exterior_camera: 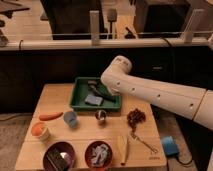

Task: Wipe tray with sponge

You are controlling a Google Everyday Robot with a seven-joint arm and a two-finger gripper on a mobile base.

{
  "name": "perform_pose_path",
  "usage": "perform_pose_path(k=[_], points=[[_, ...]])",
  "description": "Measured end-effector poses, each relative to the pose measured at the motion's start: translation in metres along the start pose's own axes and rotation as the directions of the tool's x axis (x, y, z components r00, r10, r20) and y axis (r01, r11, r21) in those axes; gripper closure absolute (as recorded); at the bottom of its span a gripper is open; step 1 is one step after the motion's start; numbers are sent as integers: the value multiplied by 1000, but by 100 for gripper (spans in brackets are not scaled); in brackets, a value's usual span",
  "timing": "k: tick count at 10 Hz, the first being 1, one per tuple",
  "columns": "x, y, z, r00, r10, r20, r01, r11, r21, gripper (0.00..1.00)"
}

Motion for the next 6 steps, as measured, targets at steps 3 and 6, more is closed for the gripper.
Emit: perform_pose_path(k=[3,6], points=[[-3,-4,4,1000,-13,-2,13,1000,5,98],[-1,-10,8,1000,-14,-9,14,1000,15,98]])
